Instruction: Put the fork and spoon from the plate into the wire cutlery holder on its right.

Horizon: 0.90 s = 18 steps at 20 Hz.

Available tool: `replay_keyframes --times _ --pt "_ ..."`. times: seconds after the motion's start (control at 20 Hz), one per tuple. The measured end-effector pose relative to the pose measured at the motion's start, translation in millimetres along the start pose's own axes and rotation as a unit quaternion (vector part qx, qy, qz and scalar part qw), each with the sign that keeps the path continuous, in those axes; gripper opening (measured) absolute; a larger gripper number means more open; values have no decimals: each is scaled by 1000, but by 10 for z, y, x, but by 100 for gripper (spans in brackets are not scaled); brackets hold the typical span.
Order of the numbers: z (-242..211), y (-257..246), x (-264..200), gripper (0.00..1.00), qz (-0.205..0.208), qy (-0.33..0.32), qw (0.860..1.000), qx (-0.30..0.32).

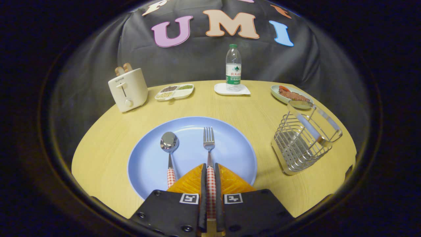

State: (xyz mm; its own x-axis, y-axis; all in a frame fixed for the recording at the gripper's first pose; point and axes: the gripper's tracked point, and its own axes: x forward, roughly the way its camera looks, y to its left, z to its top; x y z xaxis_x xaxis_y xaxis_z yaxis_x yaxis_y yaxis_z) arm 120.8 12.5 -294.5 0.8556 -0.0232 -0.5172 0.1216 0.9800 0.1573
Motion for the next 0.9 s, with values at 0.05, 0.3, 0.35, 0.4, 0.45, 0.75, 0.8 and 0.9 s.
replay_keyframes --times 0.05,0.3,0.35,0.4,0.45,0.75,0.8,0.9 --pt "-22 15 4 14 -1 3 1000 -4" --pt "54 69 -87 8 -12 -4 1000 -8" --pt "90 70 -120 8 -15 -8 1000 -8" --pt "148 78 -146 8 -17 -13 1000 -8" --pt "192 91 -176 8 -18 -16 1000 -8" --pt "444 125 -375 8 -41 -6 999 -29" --pt "496 123 -426 8 -49 -2 998 -28" --pt "619 101 -548 8 -66 9 998 -18"
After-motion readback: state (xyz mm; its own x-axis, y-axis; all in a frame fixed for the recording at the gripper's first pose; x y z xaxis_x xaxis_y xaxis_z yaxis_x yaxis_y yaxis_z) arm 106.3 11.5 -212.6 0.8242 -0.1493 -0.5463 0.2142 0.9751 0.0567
